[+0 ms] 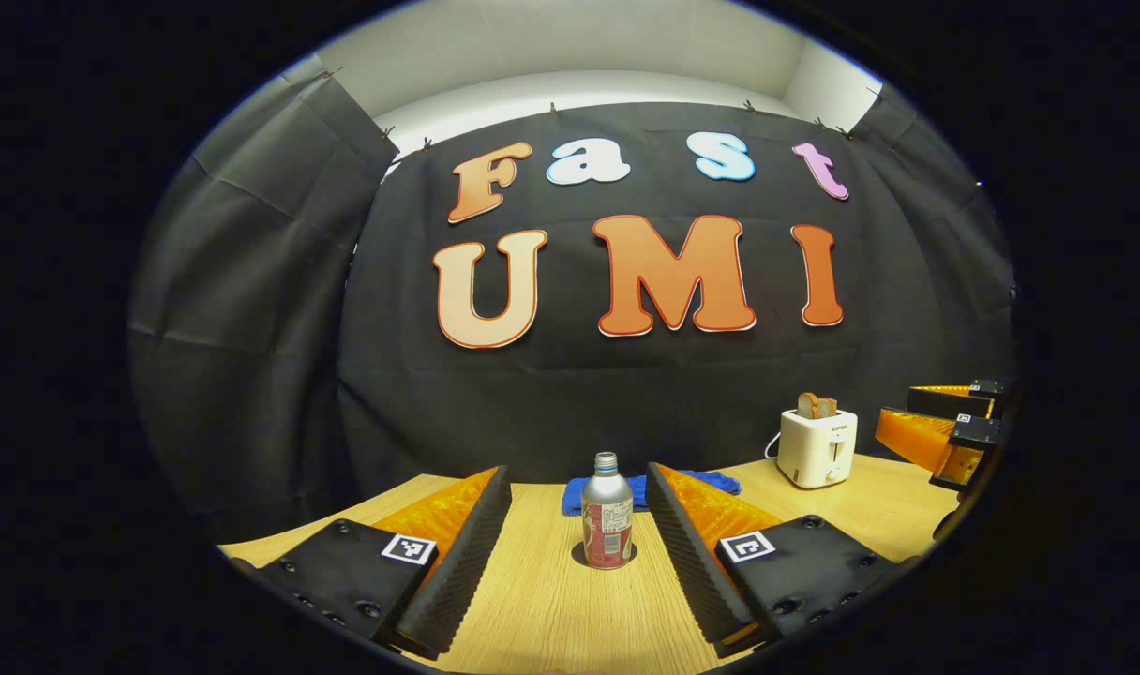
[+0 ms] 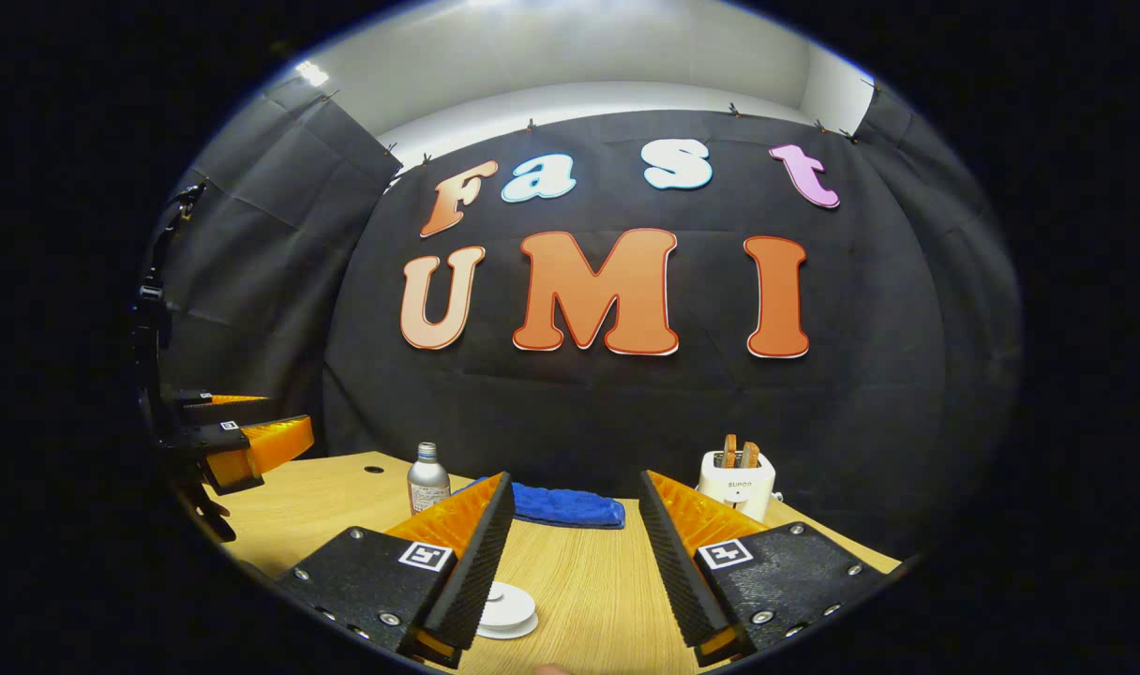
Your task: Open the teacup lid with one hand, grasp the water bottle and pour water into the teacup with the other hand; after pouring, place the water bottle on the coaster and then close the teacup lid.
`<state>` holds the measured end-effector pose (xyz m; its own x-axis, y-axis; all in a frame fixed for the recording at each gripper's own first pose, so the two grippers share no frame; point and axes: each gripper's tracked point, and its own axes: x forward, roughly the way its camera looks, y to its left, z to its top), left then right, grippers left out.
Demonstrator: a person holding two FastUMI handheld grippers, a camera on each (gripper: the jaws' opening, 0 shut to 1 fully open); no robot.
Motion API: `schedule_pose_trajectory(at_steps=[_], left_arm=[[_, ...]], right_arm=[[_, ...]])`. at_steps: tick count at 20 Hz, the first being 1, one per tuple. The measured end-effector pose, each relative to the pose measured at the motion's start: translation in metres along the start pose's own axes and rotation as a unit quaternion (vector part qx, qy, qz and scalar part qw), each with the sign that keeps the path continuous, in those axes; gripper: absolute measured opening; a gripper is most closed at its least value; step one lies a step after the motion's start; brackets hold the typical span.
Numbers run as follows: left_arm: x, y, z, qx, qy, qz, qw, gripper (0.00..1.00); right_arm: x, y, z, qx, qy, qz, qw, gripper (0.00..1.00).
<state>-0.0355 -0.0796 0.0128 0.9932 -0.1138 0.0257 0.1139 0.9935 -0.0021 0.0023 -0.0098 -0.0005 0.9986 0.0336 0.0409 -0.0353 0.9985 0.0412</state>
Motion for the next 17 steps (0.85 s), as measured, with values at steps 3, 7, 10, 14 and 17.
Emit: schedule_pose_trajectory(at_steps=[3,7,10,14,17], left_arm=[[-0.009,0.005,0.005,0.0,-0.005,0.011,1.0,0.94],[-0.013,0.007,-0.001,-0.005,0.003,0.015,1.0,0.94],[-0.012,0.01,-0.007,-0.007,0.013,0.019,1.0,0.94],[-0.011,0.013,-0.005,-0.003,0.01,0.022,1.0,0.9],[-0.011,0.012,-0.001,0.0,0.005,0.02,1.0,1.0]], right_arm=[[-0.005,-0.002,-0.001,-0.004,0.003,0.0,1.0,0.8],[-0.008,-0.001,-0.003,-0.004,0.007,0.003,1.0,0.8],[-0.007,-0.002,-0.007,-0.007,0.013,0.002,1.0,0.8],[-0.007,-0.001,-0.006,-0.006,0.015,0.002,1.0,0.81],[-0.006,-0.001,-0.006,-0.006,0.016,0.001,1.0,0.81]])
